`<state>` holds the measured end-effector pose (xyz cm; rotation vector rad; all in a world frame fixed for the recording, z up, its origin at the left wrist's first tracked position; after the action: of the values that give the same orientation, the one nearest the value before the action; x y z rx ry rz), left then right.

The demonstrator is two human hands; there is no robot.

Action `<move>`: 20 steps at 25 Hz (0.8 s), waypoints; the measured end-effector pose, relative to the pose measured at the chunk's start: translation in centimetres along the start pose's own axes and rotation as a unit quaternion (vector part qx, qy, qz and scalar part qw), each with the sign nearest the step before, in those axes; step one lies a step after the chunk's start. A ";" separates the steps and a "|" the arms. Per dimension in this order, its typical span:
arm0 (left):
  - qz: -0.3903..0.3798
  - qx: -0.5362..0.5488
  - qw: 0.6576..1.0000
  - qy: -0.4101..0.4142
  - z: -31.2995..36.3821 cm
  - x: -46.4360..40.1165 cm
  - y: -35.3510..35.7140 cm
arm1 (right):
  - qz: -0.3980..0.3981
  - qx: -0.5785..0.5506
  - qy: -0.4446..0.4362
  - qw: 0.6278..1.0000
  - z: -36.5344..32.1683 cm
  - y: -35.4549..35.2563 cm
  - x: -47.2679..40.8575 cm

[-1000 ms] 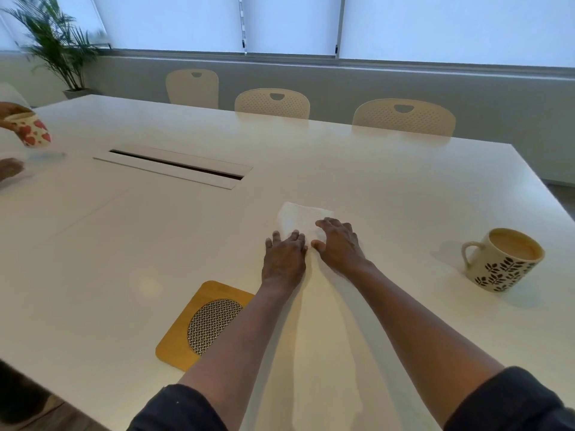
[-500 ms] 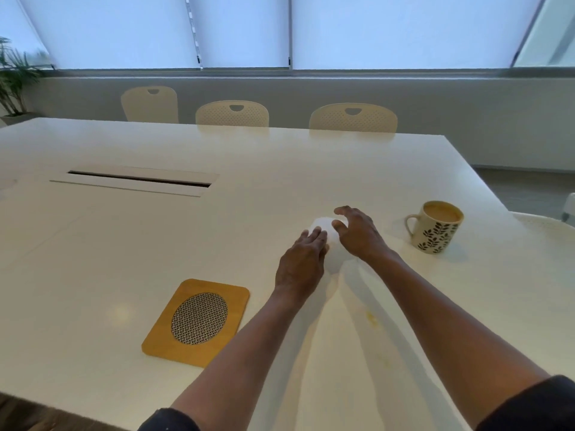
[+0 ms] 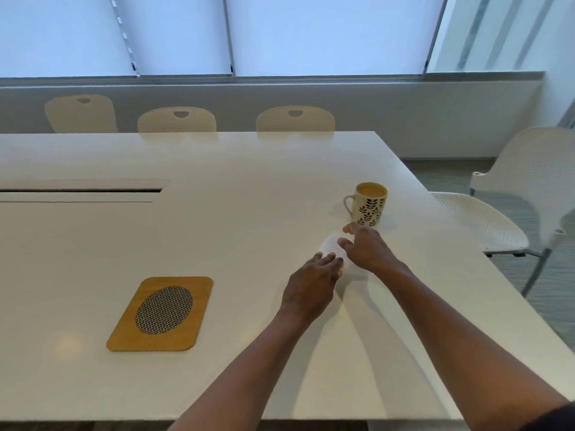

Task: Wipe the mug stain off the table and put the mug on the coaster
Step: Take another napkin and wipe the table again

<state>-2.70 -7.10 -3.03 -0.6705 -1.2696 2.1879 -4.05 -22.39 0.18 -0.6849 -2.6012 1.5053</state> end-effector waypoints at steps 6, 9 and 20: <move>-0.047 0.045 0.997 0.035 -0.5 1.9 0.6 | -0.064 0.029 0.046 0.996 1.1 1.6 2.7; 0.011 0.059 0.997 -0.049 -3.7 1.5 -1.1 | -0.090 0.052 0.047 0.993 0.4 3.3 3.3; -0.008 -0.004 0.983 -0.184 -8.9 1.5 -1.7 | -0.104 0.099 -0.059 0.988 -4.6 7.7 6.2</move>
<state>2.23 0.20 -5.67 -0.2618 -1.4554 2.3678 -5.77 -12.91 -4.94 -0.3043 -2.4631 1.7500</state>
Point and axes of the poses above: each hand's wrist, its own x-axis away from the middle knuckle, its own y-axis out of the palm, z = x × y, the point moved 5 cm from there along -x, towards the middle knuckle, and after that the axes turned 11 degrees about -y, right-handed, at the moved point
